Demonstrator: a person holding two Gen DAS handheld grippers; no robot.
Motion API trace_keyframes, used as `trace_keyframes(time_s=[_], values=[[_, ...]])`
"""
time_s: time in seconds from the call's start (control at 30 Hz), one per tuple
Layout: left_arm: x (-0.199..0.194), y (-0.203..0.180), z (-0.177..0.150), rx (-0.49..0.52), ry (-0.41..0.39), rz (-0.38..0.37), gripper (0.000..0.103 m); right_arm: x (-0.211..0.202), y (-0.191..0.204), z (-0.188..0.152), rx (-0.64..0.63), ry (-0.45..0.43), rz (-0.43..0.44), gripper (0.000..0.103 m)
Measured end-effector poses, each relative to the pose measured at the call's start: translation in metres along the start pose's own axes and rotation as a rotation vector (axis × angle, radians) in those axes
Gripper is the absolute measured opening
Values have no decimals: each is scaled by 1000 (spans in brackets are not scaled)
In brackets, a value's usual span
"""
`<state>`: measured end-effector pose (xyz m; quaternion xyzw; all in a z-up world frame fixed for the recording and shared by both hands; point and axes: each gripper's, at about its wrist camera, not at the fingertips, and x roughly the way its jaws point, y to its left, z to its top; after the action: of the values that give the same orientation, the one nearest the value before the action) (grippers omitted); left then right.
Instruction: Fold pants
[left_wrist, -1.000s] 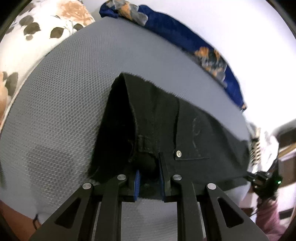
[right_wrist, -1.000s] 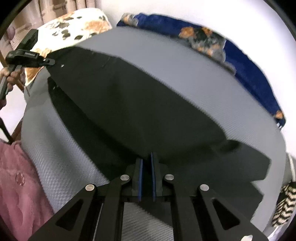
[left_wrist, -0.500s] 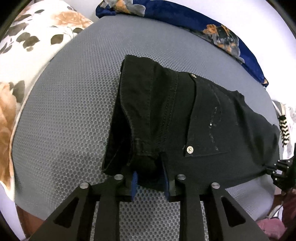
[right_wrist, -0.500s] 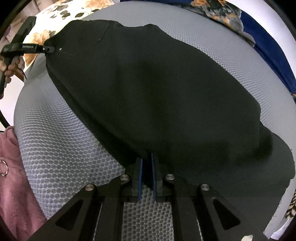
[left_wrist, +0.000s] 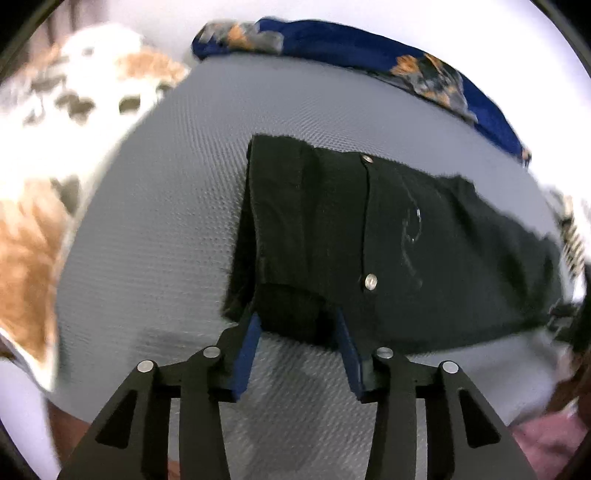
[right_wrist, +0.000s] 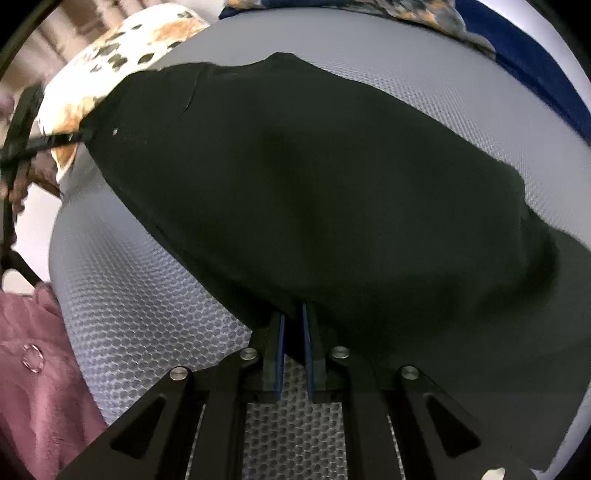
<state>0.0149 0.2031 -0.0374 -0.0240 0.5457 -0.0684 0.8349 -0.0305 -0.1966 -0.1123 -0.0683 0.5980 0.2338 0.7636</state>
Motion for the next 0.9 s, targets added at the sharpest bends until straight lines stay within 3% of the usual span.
trace_keyframes(time_s=[0.07,0.13,0.3,0.43,0.63,0.77,0.9], values=[[-13,-10,-6,84,-33,60,47,0,-2,0,7,0,7,8],[-24,-23,-8,149,-75,72,47,-2,1,0,-5,0,2,8],[-34,-93,-2,327,-188,-51,50,-3,3,-4,13,4,22,8],[-6,-158,7,461,-151,-184,50,-4,-6,-1,44,9,51,8],[24,-261,-2,746,-109,-352,50,-12,-14,-1,79,-7,77,8],[35,-301,-12,862,-94,-364,50,-24,-24,-7,91,-35,87,8],[48,-321,-14,902,-68,-370,50,-31,-27,-11,91,-53,93,8]])
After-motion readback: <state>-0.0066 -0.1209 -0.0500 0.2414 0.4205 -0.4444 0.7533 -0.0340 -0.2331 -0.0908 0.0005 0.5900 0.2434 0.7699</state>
